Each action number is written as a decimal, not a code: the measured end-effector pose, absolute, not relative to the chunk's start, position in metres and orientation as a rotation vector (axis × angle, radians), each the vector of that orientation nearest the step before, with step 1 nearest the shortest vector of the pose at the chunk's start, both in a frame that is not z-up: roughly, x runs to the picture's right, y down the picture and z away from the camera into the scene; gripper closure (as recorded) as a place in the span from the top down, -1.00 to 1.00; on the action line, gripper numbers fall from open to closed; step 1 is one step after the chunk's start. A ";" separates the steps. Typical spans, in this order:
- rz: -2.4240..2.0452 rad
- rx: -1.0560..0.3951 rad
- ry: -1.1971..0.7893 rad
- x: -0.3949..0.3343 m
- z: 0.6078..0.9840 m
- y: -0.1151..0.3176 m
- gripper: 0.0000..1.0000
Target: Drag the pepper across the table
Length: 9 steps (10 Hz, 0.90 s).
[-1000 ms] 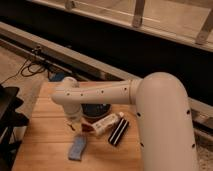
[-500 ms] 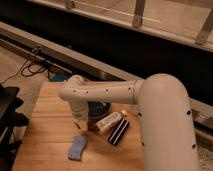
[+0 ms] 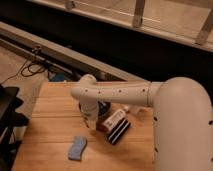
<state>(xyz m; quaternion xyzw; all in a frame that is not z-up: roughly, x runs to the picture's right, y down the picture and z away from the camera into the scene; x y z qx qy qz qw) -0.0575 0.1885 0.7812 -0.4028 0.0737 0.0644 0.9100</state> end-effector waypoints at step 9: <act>0.011 -0.867 0.123 -0.092 0.781 0.186 -0.65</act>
